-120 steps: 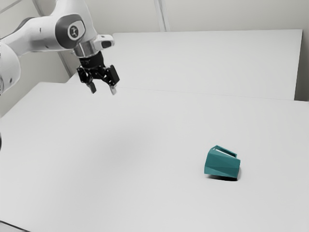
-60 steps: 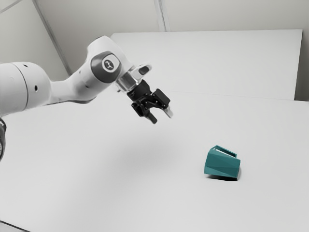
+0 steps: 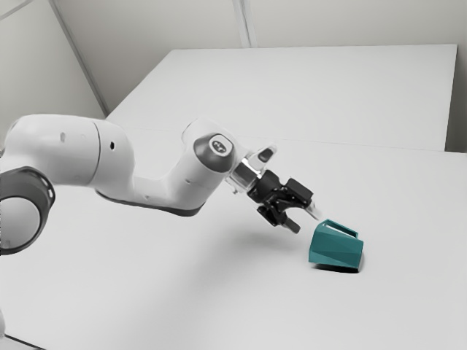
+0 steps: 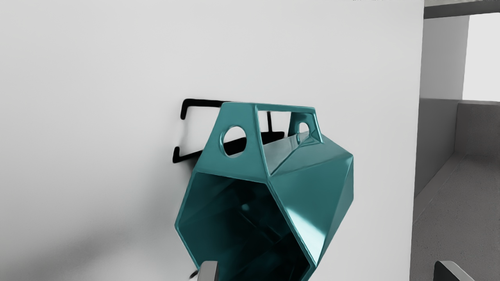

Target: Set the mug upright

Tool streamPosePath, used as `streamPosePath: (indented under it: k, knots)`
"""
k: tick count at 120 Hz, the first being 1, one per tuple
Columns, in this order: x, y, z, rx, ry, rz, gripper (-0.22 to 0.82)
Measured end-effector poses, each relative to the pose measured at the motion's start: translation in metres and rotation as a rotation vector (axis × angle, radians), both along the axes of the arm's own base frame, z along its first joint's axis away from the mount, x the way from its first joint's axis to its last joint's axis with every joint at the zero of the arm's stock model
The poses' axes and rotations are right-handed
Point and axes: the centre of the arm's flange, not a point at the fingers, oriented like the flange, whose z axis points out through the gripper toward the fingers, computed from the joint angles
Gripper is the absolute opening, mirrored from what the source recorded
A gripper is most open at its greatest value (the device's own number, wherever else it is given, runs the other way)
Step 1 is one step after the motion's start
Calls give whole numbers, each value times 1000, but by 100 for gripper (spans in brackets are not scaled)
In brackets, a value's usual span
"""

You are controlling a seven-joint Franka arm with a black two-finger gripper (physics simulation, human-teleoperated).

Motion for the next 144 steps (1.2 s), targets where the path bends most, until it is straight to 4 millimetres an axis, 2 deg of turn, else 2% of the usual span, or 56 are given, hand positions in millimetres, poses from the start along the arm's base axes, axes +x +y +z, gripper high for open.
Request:
streamPosePath:
  k: [24,66,70,86,99,111,124,144]
  knots:
    - [2,-7,-27,-38,-2,34,60]
    - [-10,-38,-41,-137,22,67,60]
    - [-10,-39,-41,-142,21,68,54]
    - [-10,-40,-38,-149,5,64,18]
    - [-11,-42,-34,-151,-9,55,1]
    - [-14,-48,-31,-158,-18,41,-8]
    - [-15,-52,-25,-163,-31,34,-12]
    - [-21,-50,21,-160,-112,15,-13]
